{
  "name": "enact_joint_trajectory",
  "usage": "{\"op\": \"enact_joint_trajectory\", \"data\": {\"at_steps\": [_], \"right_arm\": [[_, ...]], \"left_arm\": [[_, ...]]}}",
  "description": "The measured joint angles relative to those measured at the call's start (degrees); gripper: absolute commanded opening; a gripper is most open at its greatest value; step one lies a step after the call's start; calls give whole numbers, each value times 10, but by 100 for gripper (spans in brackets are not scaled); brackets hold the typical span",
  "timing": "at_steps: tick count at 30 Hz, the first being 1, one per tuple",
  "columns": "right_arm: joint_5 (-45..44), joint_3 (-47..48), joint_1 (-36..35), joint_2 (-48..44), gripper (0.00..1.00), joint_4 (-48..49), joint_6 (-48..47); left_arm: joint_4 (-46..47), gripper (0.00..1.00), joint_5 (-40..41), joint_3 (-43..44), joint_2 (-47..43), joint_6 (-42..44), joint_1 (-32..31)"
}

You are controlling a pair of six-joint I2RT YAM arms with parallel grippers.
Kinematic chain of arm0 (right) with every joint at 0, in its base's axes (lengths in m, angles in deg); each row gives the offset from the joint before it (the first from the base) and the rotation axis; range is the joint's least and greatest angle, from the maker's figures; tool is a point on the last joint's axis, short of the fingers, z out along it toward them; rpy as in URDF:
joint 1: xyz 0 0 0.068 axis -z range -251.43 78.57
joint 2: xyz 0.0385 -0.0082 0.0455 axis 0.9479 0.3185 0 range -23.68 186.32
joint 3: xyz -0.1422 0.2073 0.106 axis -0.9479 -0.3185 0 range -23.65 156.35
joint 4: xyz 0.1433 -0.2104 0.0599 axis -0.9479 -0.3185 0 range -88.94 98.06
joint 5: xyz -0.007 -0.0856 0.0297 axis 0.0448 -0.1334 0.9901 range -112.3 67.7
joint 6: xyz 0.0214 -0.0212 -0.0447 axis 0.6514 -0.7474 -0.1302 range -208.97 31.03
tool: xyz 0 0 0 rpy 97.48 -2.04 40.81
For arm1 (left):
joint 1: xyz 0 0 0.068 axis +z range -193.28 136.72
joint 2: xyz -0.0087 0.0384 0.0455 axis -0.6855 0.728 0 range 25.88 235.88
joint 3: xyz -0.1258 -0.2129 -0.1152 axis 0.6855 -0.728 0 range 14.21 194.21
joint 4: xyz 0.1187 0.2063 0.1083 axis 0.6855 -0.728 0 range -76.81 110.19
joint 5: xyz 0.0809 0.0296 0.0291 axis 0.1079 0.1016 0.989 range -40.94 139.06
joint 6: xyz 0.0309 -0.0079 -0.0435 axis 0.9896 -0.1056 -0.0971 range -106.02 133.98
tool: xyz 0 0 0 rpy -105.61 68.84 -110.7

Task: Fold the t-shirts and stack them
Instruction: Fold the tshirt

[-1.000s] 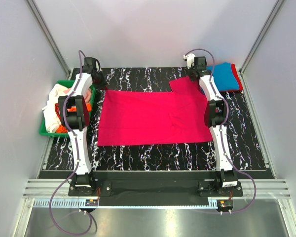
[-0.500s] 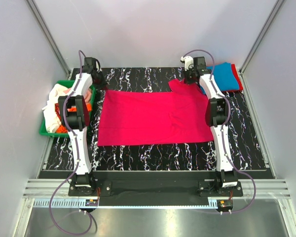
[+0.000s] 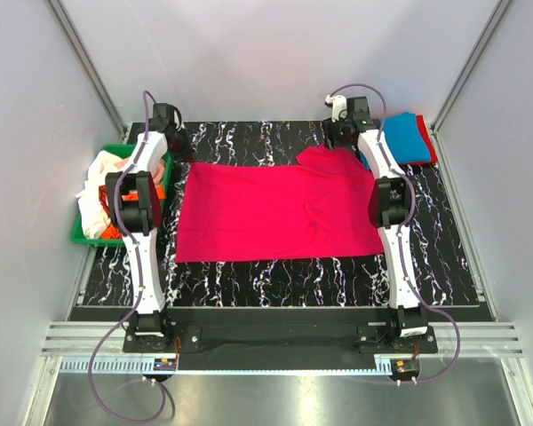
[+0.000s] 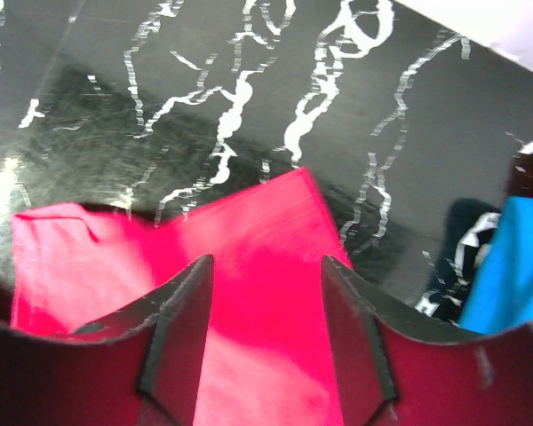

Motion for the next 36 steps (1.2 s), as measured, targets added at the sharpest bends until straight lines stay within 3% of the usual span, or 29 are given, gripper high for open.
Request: {"op": "enact_joint_trajectory", "data": {"at_steps": [13,15,16,19,21,26,31,36], "right_arm": [[-31,26,11,31,65,-17,14],[-40,33,12,34,57,-22,17],[-40,33,12,34,39,-24,17],[-42,33,13,34,16,-26,18],[-42,33,13,34,9,-26,15],[-40,33,15,34,1,-25,16],[-49,21,15,23,0,-24,18],[-66,-49,16,-46,0,-21,18]], "left_arm": [[0,0,0,0,0,0,-5],[0,0,0,0,0,0,-5],[0,0,0,0,0,0,-6],[0,0,0,0,0,0,-6],[0,0,0,0,0,0,-6],[0,0,0,0,0,0,-9],[2,0,1,-19,-11,6,-9],[-1,0,4,-52,-45,16,-9]]}}
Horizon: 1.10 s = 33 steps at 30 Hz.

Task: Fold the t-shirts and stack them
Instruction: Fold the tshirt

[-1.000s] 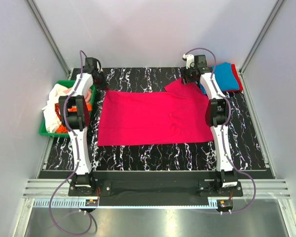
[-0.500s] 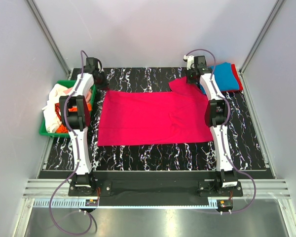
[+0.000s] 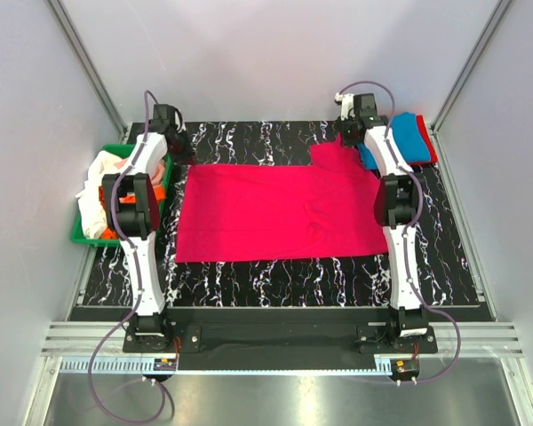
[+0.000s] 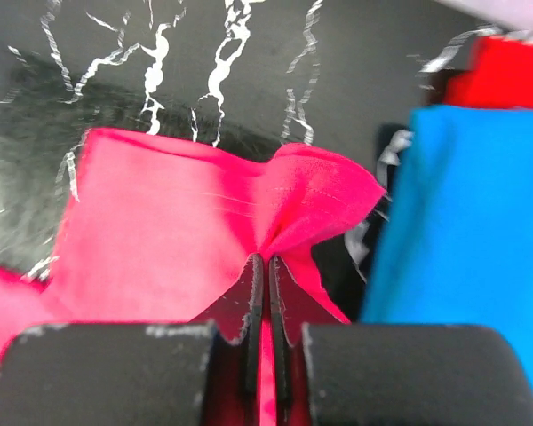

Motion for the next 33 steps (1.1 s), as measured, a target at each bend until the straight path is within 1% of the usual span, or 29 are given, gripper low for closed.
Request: {"op": "enact_joint_trajectory", "data": {"at_steps": [5,12,18,23,26,33], "right_arm": [[-19,-94,1,-105,0,12,8],[-57,-283,2,-257,0,80,37],[-89,-508,3,-404,0,169,87],[-112,-659,3,-511,0,227,125],[-129,-719,4,-552,0,256,142],[-151,-817,4,-615,0,287,196]], "left_arm": [[1,0,9,-30,-38,11,-1],[3,0,9,-90,-82,19,-1],[3,0,5,-162,-126,18,-1],[6,0,4,-221,-174,18,-1],[5,0,5,-256,-205,18,-1],[14,0,13,-313,-258,19,-1]]}}
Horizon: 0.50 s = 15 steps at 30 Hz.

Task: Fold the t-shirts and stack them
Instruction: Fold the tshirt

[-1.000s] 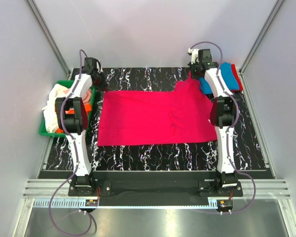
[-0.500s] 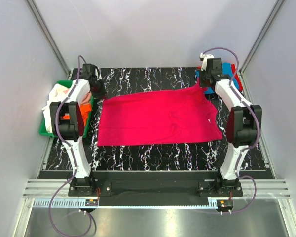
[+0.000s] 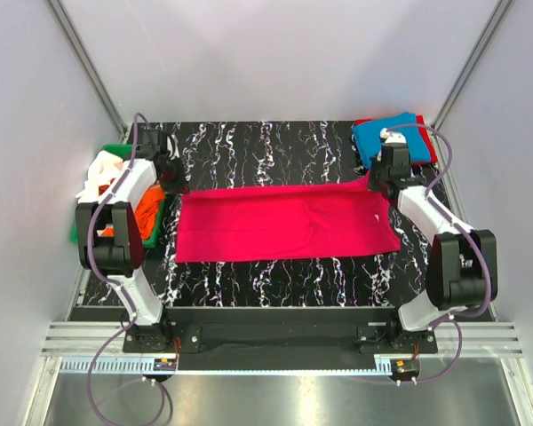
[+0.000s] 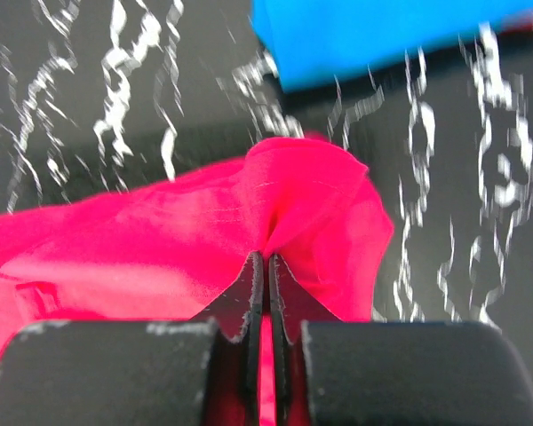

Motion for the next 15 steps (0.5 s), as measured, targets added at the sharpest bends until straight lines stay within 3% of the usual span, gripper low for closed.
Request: {"op": "enact_joint_trajectory", "data": {"at_steps": [6,15], "right_arm": [[-14,-108,0,-77,0,9,66],[-18,-202,0,-128,0,44,133]], "left_arm": [[10,0,8,-72,-27,0,-1],[33,0,22,-85,-27,2,-4]]}}
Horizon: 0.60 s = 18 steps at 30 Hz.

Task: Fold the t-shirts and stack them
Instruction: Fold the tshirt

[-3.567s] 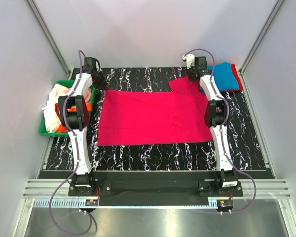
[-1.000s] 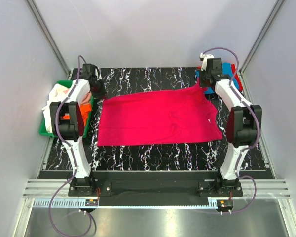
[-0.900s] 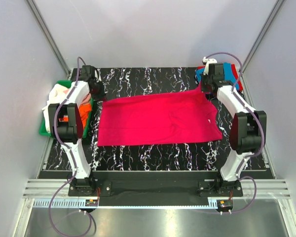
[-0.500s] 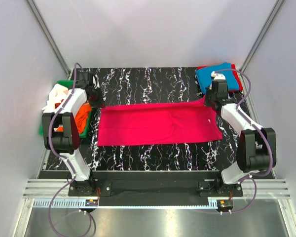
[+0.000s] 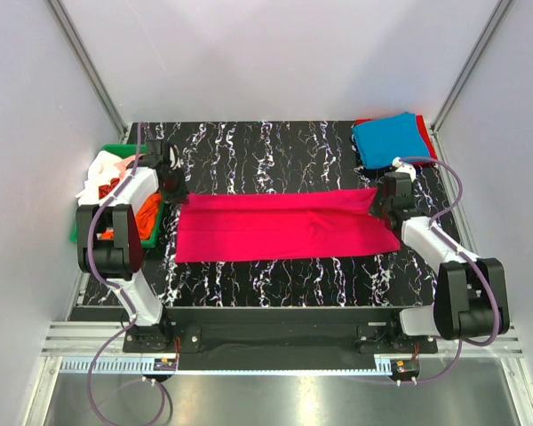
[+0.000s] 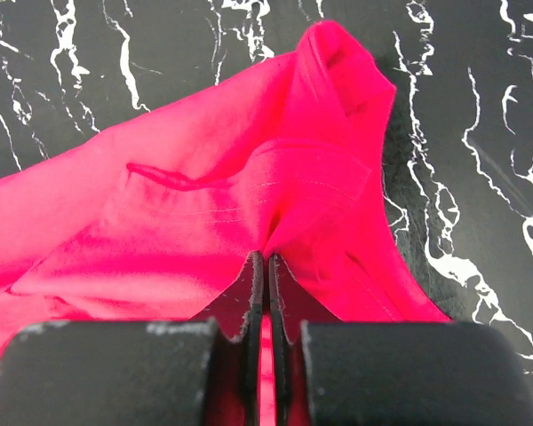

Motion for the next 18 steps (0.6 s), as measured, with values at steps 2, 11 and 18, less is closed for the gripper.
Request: {"op": "enact_joint_trajectory", "data": {"at_steps": [2,11,18], "right_arm": [[-5,-7,0,-6,0,4,5],[-1,-40,0,-32,1,23,43],[22,-42,1,-32,0,12,91]], "left_arm": [[6,0,9,0,0,0,0],[31,0,24,-24,0,9,-8],[31,0,57,-31,-2,19,-43]]}}
